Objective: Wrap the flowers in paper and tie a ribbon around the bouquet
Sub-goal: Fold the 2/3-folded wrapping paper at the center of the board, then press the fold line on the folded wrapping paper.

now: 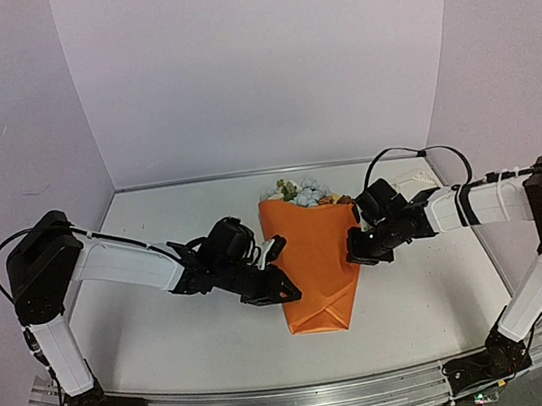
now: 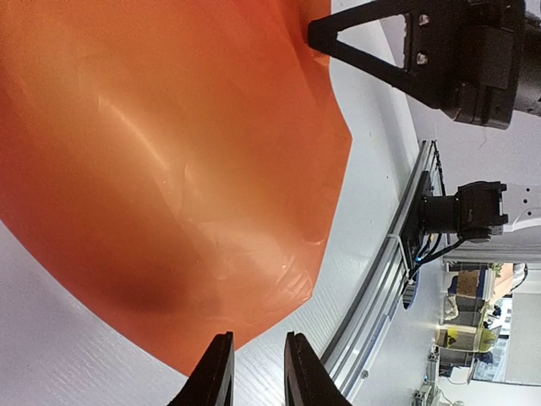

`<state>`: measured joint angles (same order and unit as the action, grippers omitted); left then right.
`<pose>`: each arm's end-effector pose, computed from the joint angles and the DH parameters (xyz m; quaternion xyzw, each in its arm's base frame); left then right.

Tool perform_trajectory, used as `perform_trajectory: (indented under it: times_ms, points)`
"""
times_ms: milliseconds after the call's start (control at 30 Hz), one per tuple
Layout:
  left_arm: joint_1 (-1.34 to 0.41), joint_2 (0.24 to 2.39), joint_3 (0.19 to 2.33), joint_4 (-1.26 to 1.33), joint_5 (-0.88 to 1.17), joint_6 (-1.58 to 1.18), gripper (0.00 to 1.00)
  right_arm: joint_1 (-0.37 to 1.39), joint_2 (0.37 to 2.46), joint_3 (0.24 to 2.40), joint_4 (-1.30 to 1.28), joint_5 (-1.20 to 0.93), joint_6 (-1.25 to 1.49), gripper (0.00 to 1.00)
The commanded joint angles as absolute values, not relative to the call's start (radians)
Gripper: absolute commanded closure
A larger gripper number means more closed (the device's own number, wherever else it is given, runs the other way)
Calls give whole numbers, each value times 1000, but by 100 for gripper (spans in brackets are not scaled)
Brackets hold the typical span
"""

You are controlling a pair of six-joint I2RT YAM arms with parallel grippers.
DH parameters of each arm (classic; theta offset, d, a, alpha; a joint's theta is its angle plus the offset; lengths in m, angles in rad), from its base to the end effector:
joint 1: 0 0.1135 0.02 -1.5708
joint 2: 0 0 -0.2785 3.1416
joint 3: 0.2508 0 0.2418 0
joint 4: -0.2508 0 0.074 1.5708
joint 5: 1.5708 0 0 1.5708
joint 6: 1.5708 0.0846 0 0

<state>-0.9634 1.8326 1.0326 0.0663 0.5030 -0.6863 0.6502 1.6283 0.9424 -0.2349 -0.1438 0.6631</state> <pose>0.1996 -0.3586 0.1571 0.2224 0.8625 -0.4434 0.1002 0.2718 0.2220 0.1641 -0.0168 0.9453 0.2483 0.2107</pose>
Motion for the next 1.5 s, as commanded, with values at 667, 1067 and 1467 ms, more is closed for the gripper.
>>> perform_trajectory:
  times_ms: [667, 1067, 1467]
  points:
    - [-986, 1930, 1010, 51, 601, -687, 81, 648, 1649, 1067, -312, -110, 593, 100]
    - [-987, 1903, 1066, -28, 603, -632, 78, 662, 1482, 931, -313, -208, 681, 48]
    - [-991, 1909, 1087, -26, 621, -634, 79, 737, 1423, 791, -241, -232, 788, 41]
